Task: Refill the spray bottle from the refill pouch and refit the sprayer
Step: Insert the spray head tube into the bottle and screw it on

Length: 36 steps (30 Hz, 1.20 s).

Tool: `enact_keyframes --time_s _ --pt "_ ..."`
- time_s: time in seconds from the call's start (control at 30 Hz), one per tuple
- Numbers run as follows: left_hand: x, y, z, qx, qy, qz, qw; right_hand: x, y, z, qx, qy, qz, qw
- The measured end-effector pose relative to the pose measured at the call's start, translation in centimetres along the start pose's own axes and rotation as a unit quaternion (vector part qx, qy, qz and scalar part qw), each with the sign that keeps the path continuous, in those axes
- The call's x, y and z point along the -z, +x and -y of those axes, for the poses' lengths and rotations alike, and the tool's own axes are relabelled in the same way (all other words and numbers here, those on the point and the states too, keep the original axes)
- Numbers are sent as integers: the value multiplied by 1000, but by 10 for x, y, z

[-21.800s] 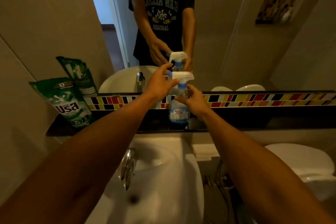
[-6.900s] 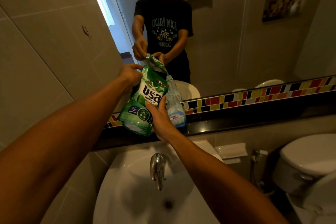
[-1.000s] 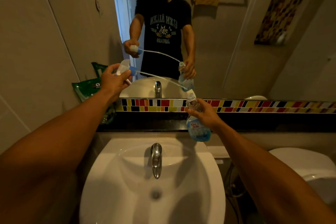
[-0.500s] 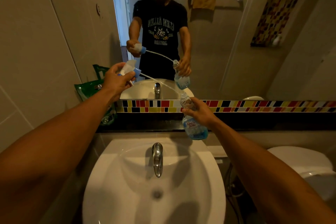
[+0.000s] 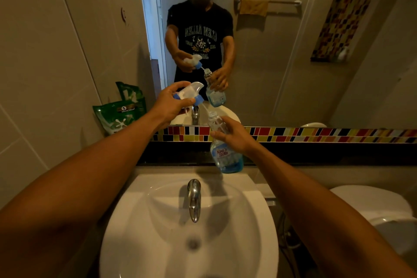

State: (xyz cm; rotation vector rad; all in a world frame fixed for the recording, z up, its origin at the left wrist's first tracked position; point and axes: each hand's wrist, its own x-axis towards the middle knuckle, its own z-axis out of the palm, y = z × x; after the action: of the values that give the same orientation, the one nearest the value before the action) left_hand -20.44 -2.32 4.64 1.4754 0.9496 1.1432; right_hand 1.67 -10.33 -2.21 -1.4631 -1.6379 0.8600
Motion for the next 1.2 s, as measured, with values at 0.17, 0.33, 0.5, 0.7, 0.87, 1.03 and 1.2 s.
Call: enact_keyframes --time_s 0.17,0.33,0.5,0.7,0.87,1.03,1.2 --pt "-8 -4 4 -12 30 27 999 -6 1 8 13 0 -4 1000" --pt "-12 -7 11 -14 41 36 998 -12 3 9 13 12 6 1000" --pt "-15 -12 12 -21 49 52 997 -16 2 10 13 30 7 999" --pt "-16 -12 10 -16 73 80 994 -14 -2 11 0 53 22 998" --pt "-26 -16 5 -40 103 61 992 -12 -5 12 2 52 9 999" --pt "-41 -21 3 -87 124 12 988 -9 -8 17 8 49 6 999" --pt "-42 -20 0 -100 147 40 983 -4 -11 17 5 54 0 999"
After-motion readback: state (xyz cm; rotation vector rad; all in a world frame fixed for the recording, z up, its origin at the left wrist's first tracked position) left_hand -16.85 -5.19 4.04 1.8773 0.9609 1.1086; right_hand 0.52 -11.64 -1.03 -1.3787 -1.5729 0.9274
